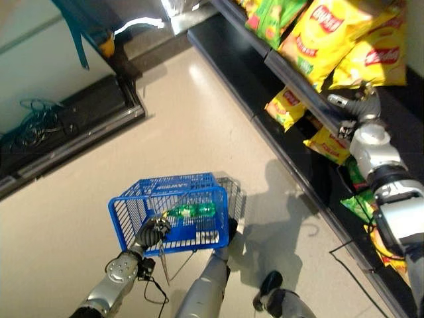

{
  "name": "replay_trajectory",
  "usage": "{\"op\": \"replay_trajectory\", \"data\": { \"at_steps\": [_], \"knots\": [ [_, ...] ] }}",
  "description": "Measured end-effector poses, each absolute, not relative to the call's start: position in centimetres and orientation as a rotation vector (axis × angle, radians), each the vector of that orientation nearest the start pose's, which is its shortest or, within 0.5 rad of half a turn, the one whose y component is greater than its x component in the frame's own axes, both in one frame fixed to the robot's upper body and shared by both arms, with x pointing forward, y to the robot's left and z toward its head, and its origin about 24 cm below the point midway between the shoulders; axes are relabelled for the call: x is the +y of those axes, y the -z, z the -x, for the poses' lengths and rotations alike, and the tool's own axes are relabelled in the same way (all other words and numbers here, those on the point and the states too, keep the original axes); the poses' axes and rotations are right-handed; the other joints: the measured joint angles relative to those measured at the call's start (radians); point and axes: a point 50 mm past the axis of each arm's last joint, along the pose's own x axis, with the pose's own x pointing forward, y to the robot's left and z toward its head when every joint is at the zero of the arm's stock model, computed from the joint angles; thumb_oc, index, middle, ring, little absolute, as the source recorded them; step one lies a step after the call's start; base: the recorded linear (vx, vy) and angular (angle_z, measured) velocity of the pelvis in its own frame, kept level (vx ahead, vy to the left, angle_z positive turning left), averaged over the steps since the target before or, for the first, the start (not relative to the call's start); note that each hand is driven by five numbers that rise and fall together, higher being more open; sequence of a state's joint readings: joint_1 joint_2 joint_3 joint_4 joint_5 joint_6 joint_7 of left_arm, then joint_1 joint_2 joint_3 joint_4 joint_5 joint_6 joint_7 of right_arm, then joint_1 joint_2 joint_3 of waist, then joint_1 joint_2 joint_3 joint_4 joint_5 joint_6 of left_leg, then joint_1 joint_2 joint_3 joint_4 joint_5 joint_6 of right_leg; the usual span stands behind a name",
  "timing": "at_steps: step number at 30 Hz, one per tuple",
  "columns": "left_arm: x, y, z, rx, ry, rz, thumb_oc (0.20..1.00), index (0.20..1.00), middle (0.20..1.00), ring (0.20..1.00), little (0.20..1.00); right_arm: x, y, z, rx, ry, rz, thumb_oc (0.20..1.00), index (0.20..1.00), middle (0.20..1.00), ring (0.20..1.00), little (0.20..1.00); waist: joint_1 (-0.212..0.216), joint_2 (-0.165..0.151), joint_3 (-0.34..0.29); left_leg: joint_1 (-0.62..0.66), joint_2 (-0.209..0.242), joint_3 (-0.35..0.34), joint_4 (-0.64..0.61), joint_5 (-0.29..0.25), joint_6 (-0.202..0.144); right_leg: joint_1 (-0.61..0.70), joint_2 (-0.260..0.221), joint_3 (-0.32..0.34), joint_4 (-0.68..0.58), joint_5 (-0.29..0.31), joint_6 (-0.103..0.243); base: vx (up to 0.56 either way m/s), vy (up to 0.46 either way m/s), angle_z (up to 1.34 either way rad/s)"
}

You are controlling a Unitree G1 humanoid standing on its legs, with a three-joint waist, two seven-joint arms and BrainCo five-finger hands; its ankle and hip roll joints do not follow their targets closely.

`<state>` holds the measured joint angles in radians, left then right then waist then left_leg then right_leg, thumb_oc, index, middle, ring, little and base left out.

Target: Pick up the snacks into the basket

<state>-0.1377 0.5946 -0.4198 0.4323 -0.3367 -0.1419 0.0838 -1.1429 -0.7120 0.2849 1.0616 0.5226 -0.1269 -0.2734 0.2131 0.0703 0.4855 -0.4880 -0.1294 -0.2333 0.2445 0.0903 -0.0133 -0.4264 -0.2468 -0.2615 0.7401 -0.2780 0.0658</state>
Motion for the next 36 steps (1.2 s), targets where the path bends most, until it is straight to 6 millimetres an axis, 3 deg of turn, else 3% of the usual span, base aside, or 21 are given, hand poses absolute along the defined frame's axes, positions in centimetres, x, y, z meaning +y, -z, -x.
{"op": "replay_trajectory", "data": {
  "at_steps": [1,2,3,5,6,7,9,10,11,12,13,16,17,19,20,26,34,36],
  "knots": [
    [22.8,0.8,-25.6,0.277,0.128,-0.366,0.200,0.200,0.200,0.200,0.200,-29.0,-24.9,-39.4,-0.284,0.456,0.182,1.000,1.000,1.000,1.000,1.000,-0.022,-0.001,0.001,-0.001,-0.012,-0.005,0.022,-0.008,0.008,-0.037,0.012,0.075,0.045,0.015,0.019,0.28,-0.040,0.15],
    [23.1,0.6,-25.9,0.270,0.105,-0.366,0.200,0.200,0.200,0.200,0.200,-28.5,-24.6,-39.4,-0.287,0.429,0.182,1.000,1.000,1.000,1.000,1.000,-0.037,-0.003,0.001,-0.016,-0.010,-0.016,0.042,-0.024,0.013,-0.112,0.045,0.139,0.054,-0.010,0.047,0.39,-0.219,-0.17],
    [23.4,0.5,-26.0,0.267,0.085,-0.364,0.200,0.200,0.200,0.200,0.200,-28.3,-24.5,-39.5,-0.285,0.420,0.179,1.000,1.000,1.000,1.000,1.000,-0.037,-0.002,0.002,-0.024,-0.005,-0.025,0.044,-0.025,0.010,-0.153,0.065,0.151,-0.004,-0.010,0.052,0.38,-0.245,-0.34],
    [23.8,0.4,-26.3,0.264,0.048,-0.355,0.200,0.200,0.200,0.200,0.200,-28.5,-23.5,-39.4,-0.262,0.424,0.179,1.000,1.000,1.000,1.000,1.000,-0.065,0.003,0.003,-0.036,-0.014,-0.057,0.023,-0.016,0.002,-0.170,0.089,0.164,-0.289,0.053,0.081,0.30,-0.258,0.24],
    [23.9,0.1,-26.9,0.251,0.028,-0.348,0.200,0.200,0.200,0.200,0.200,-29.0,-22.8,-39.2,-0.242,0.437,0.171,1.000,1.000,1.000,1.000,1.000,-0.107,0.005,0.006,-0.035,-0.021,-0.082,0.004,-0.017,0.001,-0.166,0.090,0.193,-0.369,0.133,0.099,0.16,-0.228,0.72],
    [23.9,0.0,-27.1,0.247,0.019,-0.340,0.200,0.200,0.200,0.200,0.200,-29.0,-22.2,-39.1,-0.231,0.440,0.161,1.000,1.000,1.000,1.000,1.000,-0.115,0.005,0.007,-0.034,-0.021,-0.095,-0.014,-0.016,-0.004,-0.154,0.099,0.217,-0.409,0.161,0.107,0.18,-0.330,0.69],
    [23.5,0.3,-27.2,0.249,0.006,-0.315,0.200,0.200,0.200,0.200,0.200,-29.3,-22.1,-38.6,-0.270,0.456,0.112,1.000,1.000,1.000,1.000,1.000,-0.127,0.003,0.012,-0.010,-0.008,-0.114,-0.070,-0.024,-0.037,-0.132,0.119,0.222,-0.426,0.242,0.064,0.22,-0.327,0.54],
    [23.4,0.3,-27.3,0.247,0.009,-0.315,0.200,0.200,0.200,0.200,0.200,-29.3,-22.4,-38.6,-0.282,0.460,0.105,1.000,1.000,1.000,1.000,1.000,-0.136,-0.003,0.013,-0.002,-0.004,-0.111,-0.101,-0.038,-0.057,-0.131,0.113,0.227,-0.444,0.242,0.050,0.19,-0.289,0.89],
    [23.4,-0.1,-27.6,0.233,-0.002,-0.313,0.200,0.200,0.200,0.200,0.200,-29.2,-23.1,-38.4,-0.320,0.456,0.080,1.000,1.000,1.000,1.000,1.000,-0.164,-0.033,0.023,-0.005,-0.025,-0.090,-0.034,-0.058,-0.074,-0.125,0.065,0.193,-0.467,0.281,-0.002,0.17,-0.337,0.71],
    [23.5,0.3,-27.4,0.248,-0.011,-0.309,0.200,0.200,0.200,0.200,0.200,-29.2,-23.2,-38.4,-0.325,0.451,0.082,1.000,1.000,1.000,1.000,1.000,-0.160,-0.038,0.024,0.010,-0.018,-0.051,0.045,-0.077,-0.063,-0.115,0.060,0.178,-0.481,0.312,-0.009,0.11,-0.321,0.39],
    [23.6,0.8,-27.0,0.269,-0.015,-0.304,0.200,0.200,0.200,0.200,0.200,-28.9,-23.0,-38.4,-0.319,0.436,0.097,1.000,1.000,1.000,1.000,1.000,-0.151,-0.028,0.022,0.095,0.031,-0.033,0.032,-0.190,-0.044,-0.098,0.086,0.156,-0.468,0.337,-0.016,0.07,-0.299,0.16],
    [23.5,0.4,-27.4,0.260,-0.009,-0.314,0.200,0.200,0.200,0.200,0.200,-29.4,-23.1,-37.9,-0.333,0.440,0.121,1.000,1.000,1.000,1.000,1.000,-0.176,-0.033,0.024,0.115,0.097,0.004,-0.066,-0.111,-0.080,-0.079,0.092,0.085,-0.470,0.324,-0.051,0.04,-0.186,0.52],
    [23.4,0.3,-27.6,0.253,-0.005,-0.313,0.200,0.200,0.200,0.200,0.200,-29.5,-23.3,-37.8,-0.340,0.445,0.122,1.000,1.000,1.000,1.000,1.000,-0.176,-0.033,0.024,0.110,0.110,0.035,-0.081,-0.094,-0.078,-0.080,0.093,0.071,-0.473,0.322,-0.055,0.00,-0.099,0.60],
    [23.5,0.1,-27.8,0.256,0.001,-0.324,0.200,0.200,0.200,0.200,0.200,-29.6,-23.9,-37.7,-0.359,0.457,0.125,1.000,1.000,1.000,1.000,1.000,-0.195,-0.033,0.024,0.108,0.128,0.165,-0.137,-0.039,-0.053,-0.066,0.088,0.036,-0.496,0.320,-0.062,0.03,-0.038,0.58],
    [23.7,0.2,-27.7,0.261,0.001,-0.329,0.200,0.200,0.200,0.200,0.200,-29.4,-24.1,-37.8,-0.367,0.452,0.120,1.000,1.000,1.000,1.000,1.000,-0.197,-0.033,0.024,0.110,0.131,0.178,-0.149,-0.032,-0.050,-0.065,0.090,0.036,-0.499,0.320,-0.061,0.06,-0.057,0.34],
    [24.9,0.1,-27.2,0.280,-0.009,-0.366,0.200,0.200,0.200,0.200,0.200,-28.1,-26.2,-38.6,-0.384,0.434,0.168,1.000,1.000,1.000,1.000,1.000,-0.181,-0.033,0.024,0.127,0.135,0.179,-0.203,-0.002,-0.051,-0.063,0.100,0.042,-0.527,0.334,-0.055,0.02,-0.043,-0.01],
    [25.0,0.2,-27.2,0.284,-0.010,-0.387,0.200,0.200,0.200,0.200,0.200,-27.9,-26.1,-38.8,-0.368,0.436,0.211,1.000,1.000,1.000,1.000,1.000,-0.175,-0.032,0.024,0.150,0.143,0.170,-0.249,0.028,-0.057,-0.051,0.108,0.048,-0.537,0.340,-0.056,0.06,-0.083,0.02],
    [25.3,0.6,-27.2,0.305,-0.022,-0.406,0.200,0.200,0.200,0.200,0.200,-27.5,-25.4,-39.0,-0.348,0.425,0.201,1.000,1.000,1.000,1.000,1.000,-0.177,-0.032,0.023,0.173,0.149,0.159,-0.248,0.030,-0.062,-0.022,0.117,0.047,-0.539,0.332,-0.056,0.06,-0.216,0.16]
  ]
}}
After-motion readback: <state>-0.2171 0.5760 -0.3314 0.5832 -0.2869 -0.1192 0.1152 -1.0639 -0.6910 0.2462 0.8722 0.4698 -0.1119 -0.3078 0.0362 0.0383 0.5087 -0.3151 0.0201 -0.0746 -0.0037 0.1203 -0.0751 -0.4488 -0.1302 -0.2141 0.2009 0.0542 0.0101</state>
